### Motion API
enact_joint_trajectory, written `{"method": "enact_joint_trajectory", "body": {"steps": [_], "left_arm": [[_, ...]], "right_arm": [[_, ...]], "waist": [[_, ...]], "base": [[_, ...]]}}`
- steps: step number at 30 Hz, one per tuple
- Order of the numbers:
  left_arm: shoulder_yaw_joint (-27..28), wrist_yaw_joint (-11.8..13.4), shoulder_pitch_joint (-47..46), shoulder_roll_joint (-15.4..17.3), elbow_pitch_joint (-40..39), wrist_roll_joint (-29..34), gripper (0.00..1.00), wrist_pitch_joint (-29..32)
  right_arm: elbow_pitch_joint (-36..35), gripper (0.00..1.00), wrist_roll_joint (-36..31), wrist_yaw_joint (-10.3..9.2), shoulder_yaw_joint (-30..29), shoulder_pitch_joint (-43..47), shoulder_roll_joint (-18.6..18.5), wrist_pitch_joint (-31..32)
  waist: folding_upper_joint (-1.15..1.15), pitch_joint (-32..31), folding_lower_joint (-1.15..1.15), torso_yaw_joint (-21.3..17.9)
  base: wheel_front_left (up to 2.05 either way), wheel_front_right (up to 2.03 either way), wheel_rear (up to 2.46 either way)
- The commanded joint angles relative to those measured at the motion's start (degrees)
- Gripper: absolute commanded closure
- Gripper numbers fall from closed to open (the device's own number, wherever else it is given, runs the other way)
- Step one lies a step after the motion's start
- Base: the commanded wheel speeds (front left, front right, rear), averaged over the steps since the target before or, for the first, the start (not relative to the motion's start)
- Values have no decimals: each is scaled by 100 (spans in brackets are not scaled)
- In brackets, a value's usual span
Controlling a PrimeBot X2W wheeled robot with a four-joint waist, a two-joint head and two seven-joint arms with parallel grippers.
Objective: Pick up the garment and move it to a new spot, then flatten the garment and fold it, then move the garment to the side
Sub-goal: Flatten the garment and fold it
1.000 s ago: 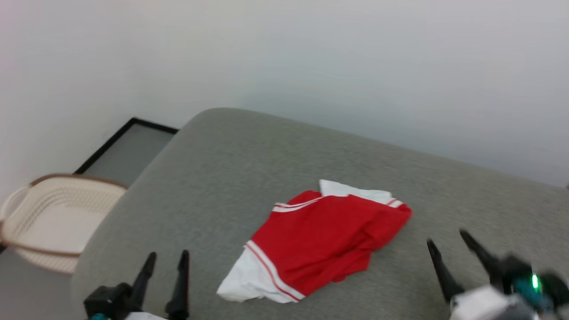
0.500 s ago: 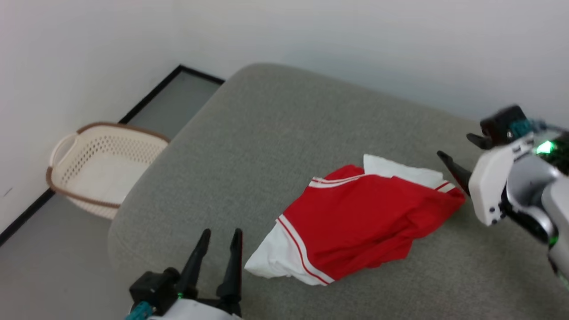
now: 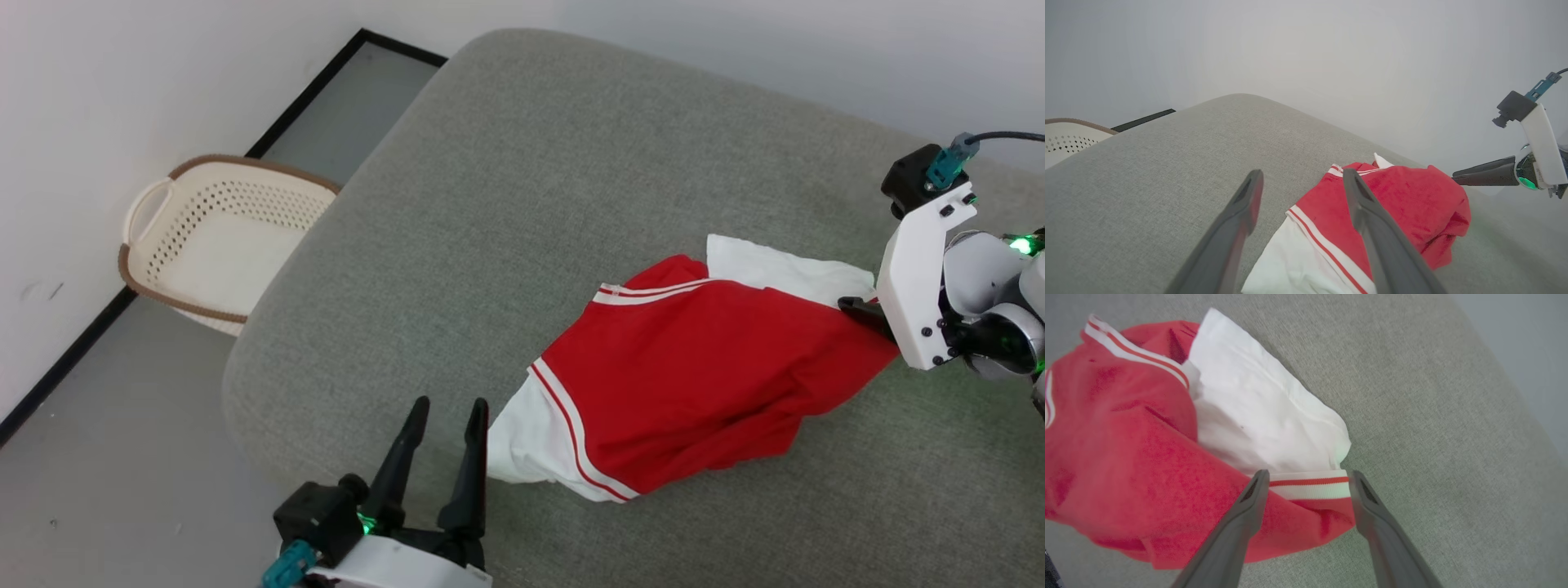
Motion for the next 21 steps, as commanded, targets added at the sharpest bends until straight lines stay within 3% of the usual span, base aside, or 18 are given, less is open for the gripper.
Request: {"method": "enact_joint_trajectory", "body": {"steps": [1, 7, 12, 13, 14, 15, 21], "left_arm": [[-41, 29, -61, -10, -43, -64, 0, -2], [-263, 202, -135, -11, -144, -250, 0, -2], [-400, 294, -209, -10, -187, -404, 0, -2], [-427, 312, -212, -10, -182, -425, 0, -2], [-452, 329, -220, -11, -172, -436, 0, -2], [-463, 341, -229, -10, -160, -450, 0, -3], [-460, 304, -272, -10, 26, -396, 0, -3]], "right_arm": [[69, 0, 95, -6, 90, -89, 46, 54], [563, 0, 682, -6, 273, -171, 251, 364], [889, 0, 835, -6, 397, -118, 300, 149], [954, 16, 832, -6, 404, -116, 316, 68], [1013, 69, 810, -6, 442, -139, 318, -17], [1065, 100, 827, -6, 469, -152, 327, -82], [1310, 100, 1008, -5, 499, -272, 238, -390]], "waist": [[0, 80, 0, 41], [0, 190, 0, 54], [0, 273, 0, 69], [0, 281, 0, 71], [0, 283, 0, 74], [0, 279, 0, 74], [0, 90, 0, 33]], "base": [[-8, -8, -8], [-6, -6, -6], [-7, -7, -7], [-2, -2, -2], [0, 0, 0], [0, 0, 0], [0, 0, 0]]}}
